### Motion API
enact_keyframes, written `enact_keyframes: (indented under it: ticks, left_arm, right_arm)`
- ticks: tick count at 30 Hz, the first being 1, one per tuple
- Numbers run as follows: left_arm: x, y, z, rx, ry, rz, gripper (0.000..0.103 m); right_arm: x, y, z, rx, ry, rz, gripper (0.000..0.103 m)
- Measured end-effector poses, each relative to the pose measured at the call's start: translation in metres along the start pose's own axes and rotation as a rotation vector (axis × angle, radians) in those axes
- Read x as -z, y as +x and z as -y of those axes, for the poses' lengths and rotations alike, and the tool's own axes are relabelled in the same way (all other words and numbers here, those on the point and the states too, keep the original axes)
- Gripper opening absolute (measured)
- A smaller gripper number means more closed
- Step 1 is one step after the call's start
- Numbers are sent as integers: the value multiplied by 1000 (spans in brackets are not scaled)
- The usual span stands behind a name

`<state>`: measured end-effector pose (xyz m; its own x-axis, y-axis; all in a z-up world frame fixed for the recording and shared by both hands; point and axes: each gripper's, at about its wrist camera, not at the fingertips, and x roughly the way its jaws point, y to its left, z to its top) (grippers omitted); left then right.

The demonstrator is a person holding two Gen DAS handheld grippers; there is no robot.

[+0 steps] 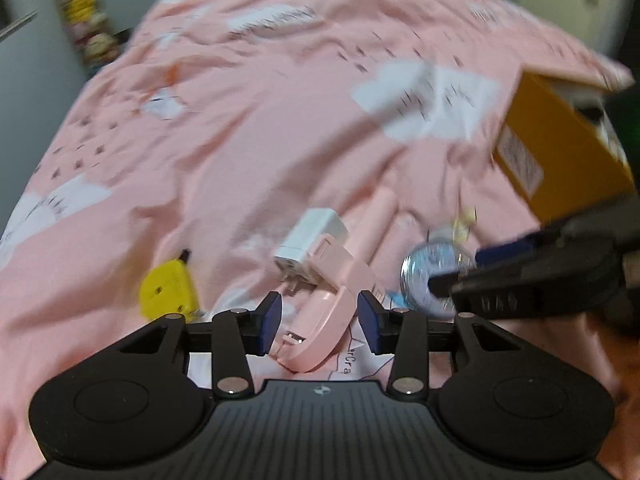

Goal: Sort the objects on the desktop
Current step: 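Withdraw both tools from the box toward the pink selfie stick and mirror, then grasp the pink selfie stick with the left tool while the right tool grasps the glitter mirror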

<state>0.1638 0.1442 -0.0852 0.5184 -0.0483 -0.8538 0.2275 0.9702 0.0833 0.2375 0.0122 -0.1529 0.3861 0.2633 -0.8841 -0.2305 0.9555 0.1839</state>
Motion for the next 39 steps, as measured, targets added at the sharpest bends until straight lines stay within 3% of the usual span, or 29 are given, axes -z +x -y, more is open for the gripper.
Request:
enact_keyframes:
  ticks: [6,9,14,18,23,25,31,34,39]
  left_arm:
    - [-3,30,4,30,94,-87,52]
    - [-2,41,9,14,136,-117,52]
    - [-2,52,14,0,177,-126,52]
    - [1,65,25,-38,247,-152,52]
    - [7,66,38,-88,332,-140,46]
    - [9,65,41,-102,351,-132,44]
    - [8,63,40,-99,339,-125,44]
    - [7,67,44,-107,360,-125,43]
    - [3,72,47,-113,352,-122,40]
  right_arm:
    - [-2,21,15,12,77,-53,54]
    - [-3,32,25,-37,139,-81,59]
    - [-1,40,24,-52,132,-80,68]
    - [3,44,20,-50,119,-67,66]
    - [2,29,21,-55,126,-41,36]
    - [2,20,22,-86,136,-32,28]
    - [4,11,8,-233,140,-51,19]
    - [8,17,-1,-186,115,-47,18]
    - [7,16,7,-200,158,-55,14]
